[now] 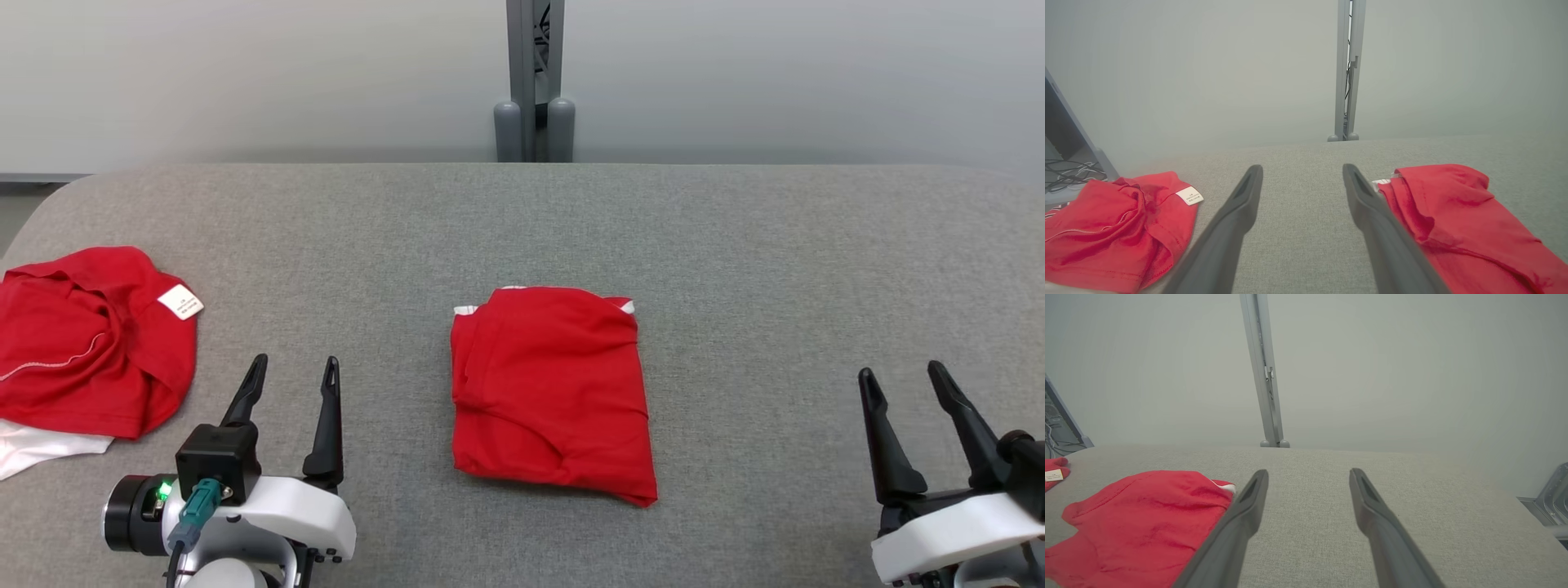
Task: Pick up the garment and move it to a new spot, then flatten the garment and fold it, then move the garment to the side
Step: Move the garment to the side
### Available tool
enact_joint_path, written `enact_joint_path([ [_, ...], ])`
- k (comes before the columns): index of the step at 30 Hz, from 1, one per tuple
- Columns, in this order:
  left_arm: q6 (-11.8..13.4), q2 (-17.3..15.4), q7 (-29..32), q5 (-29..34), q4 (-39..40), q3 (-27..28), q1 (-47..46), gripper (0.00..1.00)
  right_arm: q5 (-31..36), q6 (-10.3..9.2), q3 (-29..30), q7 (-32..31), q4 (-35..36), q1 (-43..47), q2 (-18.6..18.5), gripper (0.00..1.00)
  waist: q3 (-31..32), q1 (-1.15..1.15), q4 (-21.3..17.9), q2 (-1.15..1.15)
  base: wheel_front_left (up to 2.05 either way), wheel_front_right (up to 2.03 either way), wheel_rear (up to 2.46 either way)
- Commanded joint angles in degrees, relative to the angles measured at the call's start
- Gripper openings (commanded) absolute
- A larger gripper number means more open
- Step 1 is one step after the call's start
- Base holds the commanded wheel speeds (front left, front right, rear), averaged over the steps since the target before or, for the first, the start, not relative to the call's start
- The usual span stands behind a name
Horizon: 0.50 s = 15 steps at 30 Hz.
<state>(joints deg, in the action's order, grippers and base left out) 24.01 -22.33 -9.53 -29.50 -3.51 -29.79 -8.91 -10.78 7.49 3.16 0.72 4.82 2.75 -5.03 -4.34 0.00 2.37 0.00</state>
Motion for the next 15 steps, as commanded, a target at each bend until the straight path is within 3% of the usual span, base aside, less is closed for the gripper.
enact_joint_path([
  [1, 0.1, -0.1, -0.1, -0.1, 0.2, 0.0, -0.7, 1.00, -0.1, 0.01, -0.3, -0.2, 0.2, -0.3, -0.6, 1.00, -0.3, 0.00, 0.5, 0.00, 0.00, 0.00, 0.00],
  [7, -0.4, 0.2, -1.4, -0.3, 1.0, 0.6, -1.9, 1.00, -0.8, 0.01, -4.5, -1.0, -2.9, -3.4, -3.2, 1.00, -2.0, 0.00, 3.3, 0.00, 0.00, 0.00, 0.00],
  [15, -0.8, 1.2, -3.2, -0.4, 0.0, 1.2, -3.0, 1.00, -4.0, 0.01, -11.7, 0.0, -13.3, -7.9, -4.5, 1.00, -4.3, 0.00, 8.9, 0.00, 0.00, 0.00, 0.00],
])
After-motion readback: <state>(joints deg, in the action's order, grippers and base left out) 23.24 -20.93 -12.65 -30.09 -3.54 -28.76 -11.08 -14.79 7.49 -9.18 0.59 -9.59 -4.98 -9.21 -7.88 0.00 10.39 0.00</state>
